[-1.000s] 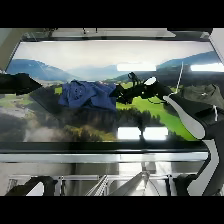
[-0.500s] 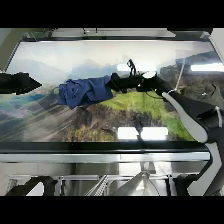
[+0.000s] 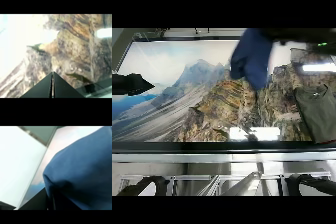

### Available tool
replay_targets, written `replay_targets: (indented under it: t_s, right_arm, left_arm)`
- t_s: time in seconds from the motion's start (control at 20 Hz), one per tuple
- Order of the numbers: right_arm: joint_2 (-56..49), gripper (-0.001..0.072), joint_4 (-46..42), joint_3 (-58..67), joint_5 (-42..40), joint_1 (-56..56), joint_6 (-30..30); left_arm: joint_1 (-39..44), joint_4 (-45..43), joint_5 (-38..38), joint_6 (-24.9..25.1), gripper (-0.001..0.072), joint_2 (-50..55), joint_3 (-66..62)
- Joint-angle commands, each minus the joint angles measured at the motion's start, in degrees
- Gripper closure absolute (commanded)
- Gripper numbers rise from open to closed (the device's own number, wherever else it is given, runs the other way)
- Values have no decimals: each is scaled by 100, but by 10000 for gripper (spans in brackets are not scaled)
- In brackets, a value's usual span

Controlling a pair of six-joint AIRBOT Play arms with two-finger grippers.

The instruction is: Fold the shirts.

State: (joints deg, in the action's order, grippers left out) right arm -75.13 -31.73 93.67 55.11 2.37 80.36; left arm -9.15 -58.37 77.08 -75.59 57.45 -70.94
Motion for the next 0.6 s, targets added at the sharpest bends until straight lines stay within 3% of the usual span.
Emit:
replay_targets:
  t_s: [0.0,0.2,0.3,0.45,0.55]
  right_arm:
    - [732,699,-1217,11,796,-1012,715]
    - [354,699,-1311,11,988,-2260,680]
    - [-111,699,-1143,50,603,-2677,278]
    - [-1082,699,496,785,431,-3156,-728]
    - [-1628,699,1198,1648,498,-3342,-916]
  left_arm:
    - [142,13,376,-55,681,2,2]
    - [476,7,348,-55,682,4,2]
    - [544,2,48,-52,681,4,0]
    - [542,-9,-267,-50,681,195,-168]
    - [542,-4,-247,-50,681,496,-457]
